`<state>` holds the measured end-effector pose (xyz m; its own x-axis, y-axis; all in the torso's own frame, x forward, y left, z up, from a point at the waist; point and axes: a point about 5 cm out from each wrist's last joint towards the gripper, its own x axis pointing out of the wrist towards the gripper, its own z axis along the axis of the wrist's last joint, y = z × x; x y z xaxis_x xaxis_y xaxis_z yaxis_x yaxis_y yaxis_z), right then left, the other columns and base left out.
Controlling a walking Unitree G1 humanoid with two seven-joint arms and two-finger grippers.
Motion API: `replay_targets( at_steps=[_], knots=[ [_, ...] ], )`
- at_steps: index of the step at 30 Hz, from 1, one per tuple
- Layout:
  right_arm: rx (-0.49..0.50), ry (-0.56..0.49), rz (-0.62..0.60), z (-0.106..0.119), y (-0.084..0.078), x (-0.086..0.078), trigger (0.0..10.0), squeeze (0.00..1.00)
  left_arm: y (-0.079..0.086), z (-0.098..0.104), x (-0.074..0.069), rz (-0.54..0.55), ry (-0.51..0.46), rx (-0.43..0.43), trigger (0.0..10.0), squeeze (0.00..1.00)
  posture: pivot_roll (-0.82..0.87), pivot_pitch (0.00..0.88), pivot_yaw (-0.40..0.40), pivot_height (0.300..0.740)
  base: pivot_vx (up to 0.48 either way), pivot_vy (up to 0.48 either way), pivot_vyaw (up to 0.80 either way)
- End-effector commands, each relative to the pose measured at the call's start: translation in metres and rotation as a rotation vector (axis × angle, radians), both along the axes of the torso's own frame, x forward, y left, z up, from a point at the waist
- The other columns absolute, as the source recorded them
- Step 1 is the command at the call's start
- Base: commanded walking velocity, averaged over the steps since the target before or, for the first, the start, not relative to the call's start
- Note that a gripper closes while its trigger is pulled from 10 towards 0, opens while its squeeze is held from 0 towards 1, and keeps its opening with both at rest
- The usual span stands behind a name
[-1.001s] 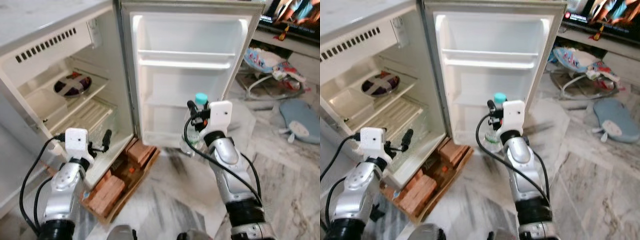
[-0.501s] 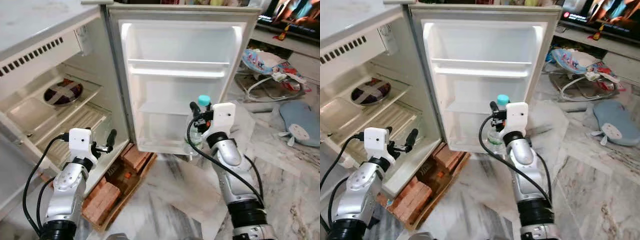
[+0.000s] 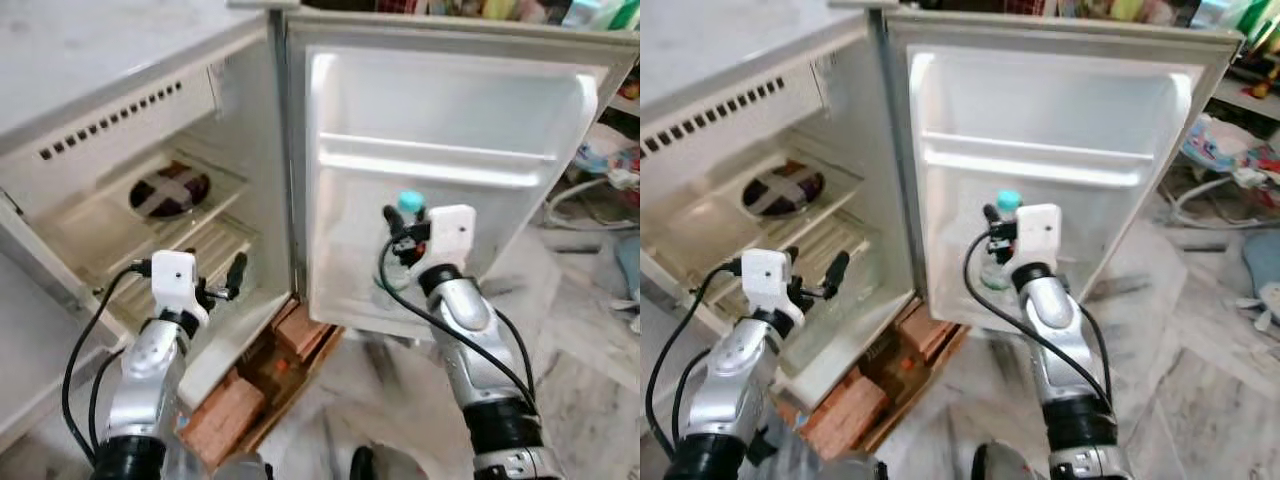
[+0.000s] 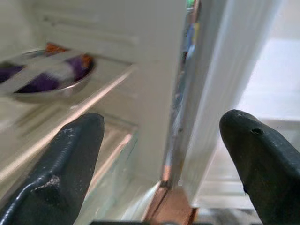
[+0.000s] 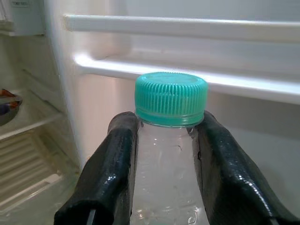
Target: Restocking fridge
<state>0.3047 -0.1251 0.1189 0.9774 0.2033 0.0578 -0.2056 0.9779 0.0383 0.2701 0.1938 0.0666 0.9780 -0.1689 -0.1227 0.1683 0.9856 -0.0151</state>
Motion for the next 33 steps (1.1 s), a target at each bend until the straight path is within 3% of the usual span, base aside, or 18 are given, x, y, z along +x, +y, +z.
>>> replay_targets(
  at_steps=[1,12,21,33],
  knots=[
    [-0.002,-0.027,0.015,0.0062,0.0034,0.0014,10.0,0.0,-0.001,0.0014,0.0015,0.006,-0.002,0.003,10.0,0.0,0.08,0.008,-0.014,0.74,0.0,0.0,0.0],
    [-0.026,-0.066,0.033,0.0107,0.0046,0.0021,10.0,0.0,-0.0045,0.0042,0.0024,-0.023,-0.023,-0.003,10.0,0.0,0.07,0.003,-0.012,0.74,0.0,0.0,0.0],
    [-0.017,-0.051,0.016,0.0086,0.0039,0.0021,10.0,0.0,-0.0045,0.0044,0.0031,-0.022,-0.026,-0.006,10.0,0.0,0.08,0.0,-0.012,0.74,0.0,0.0,0.49],
    [-0.016,-0.046,0.017,0.0073,0.003,0.003,10.0,0.0,-0.0052,0.0051,0.0035,-0.026,-0.031,-0.012,10.0,0.0,0.07,0.0,-0.015,0.74,0.39,0.0,0.0]
  ],
)
